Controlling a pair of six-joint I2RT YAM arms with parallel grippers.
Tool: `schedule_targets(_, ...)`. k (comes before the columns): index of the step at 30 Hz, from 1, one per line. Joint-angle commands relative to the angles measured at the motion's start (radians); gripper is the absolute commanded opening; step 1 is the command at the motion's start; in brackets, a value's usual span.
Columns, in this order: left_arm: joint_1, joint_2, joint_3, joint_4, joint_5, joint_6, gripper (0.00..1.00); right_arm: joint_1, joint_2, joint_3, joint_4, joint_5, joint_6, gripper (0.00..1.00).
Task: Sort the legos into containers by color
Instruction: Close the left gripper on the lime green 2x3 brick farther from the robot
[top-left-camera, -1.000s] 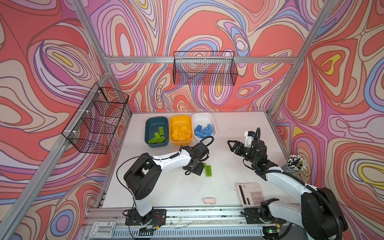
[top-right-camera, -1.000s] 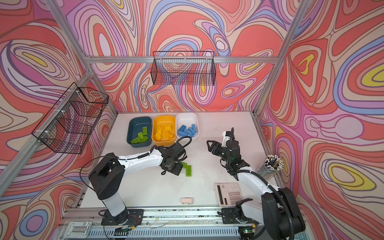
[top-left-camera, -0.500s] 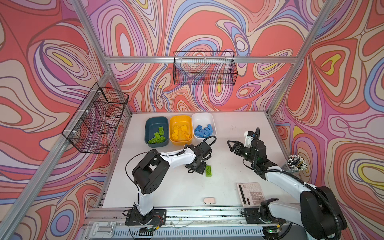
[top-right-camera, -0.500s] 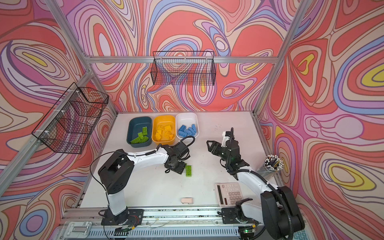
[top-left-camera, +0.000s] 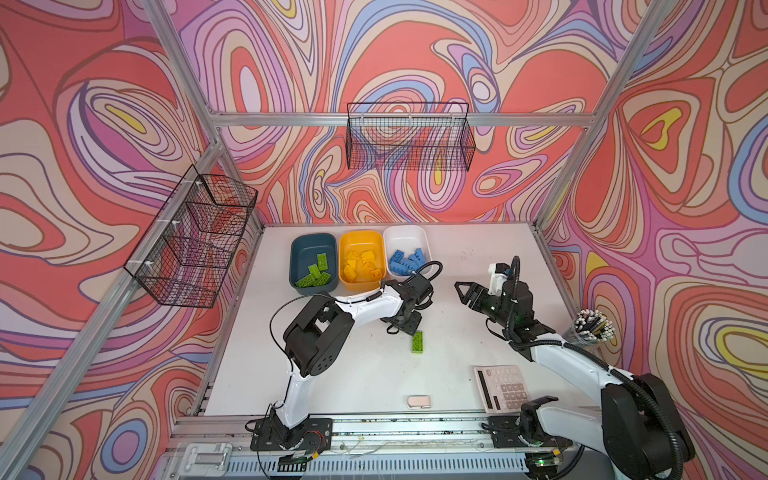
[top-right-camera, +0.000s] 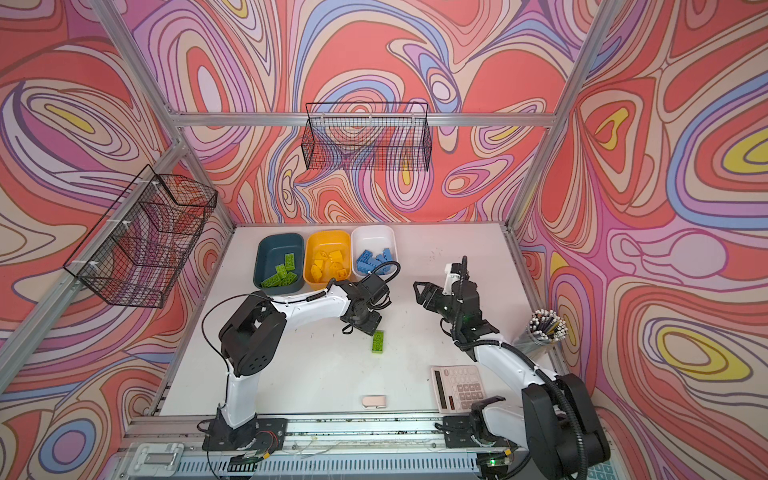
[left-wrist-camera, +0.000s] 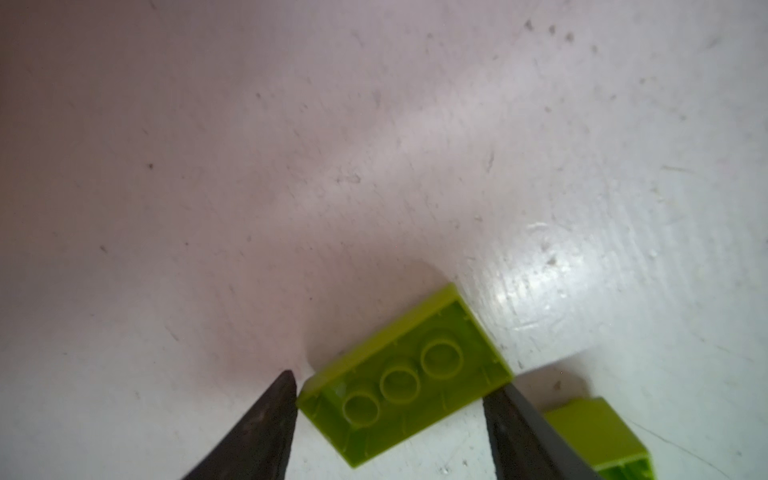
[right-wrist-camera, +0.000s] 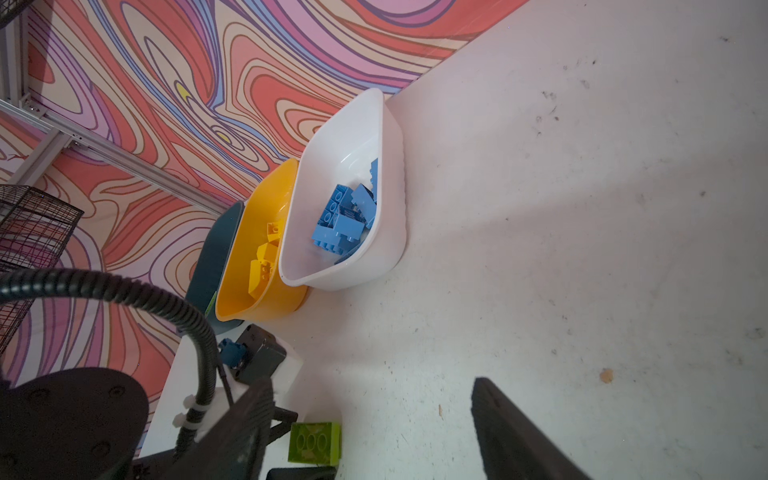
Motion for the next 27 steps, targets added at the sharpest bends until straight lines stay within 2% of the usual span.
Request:
schedule_targets(1,0.014,0.016,0.021,-0.035,-0.029,0.025,0.71,-0.004,-0.016,-0.018,0.024,0.004,0.004,0.79)
schedule_targets(14,0.044,0.053,0.071,-0.002,-0.031,0.034,0.7,-0.004,-0.003,-0.021,0.024,0.007,0.0,0.79)
schedule_targets(17,0.044,0.055,0.06,0.004,-0.007,0.018,0.66,-0.004,-0.002,-0.024,0.033,0.007,0.003,0.79)
schedule_targets(24,0.044,0.02,-0.017,0.027,0.023,0.004,0.45,-0.004,-0.005,-0.026,0.034,0.014,0.002,0.79)
schedule_targets(27,0.044,0.0,-0.048,0.04,0.04,-0.006,0.4,-0.004,0.005,-0.024,0.039,0.013,0.004,0.79)
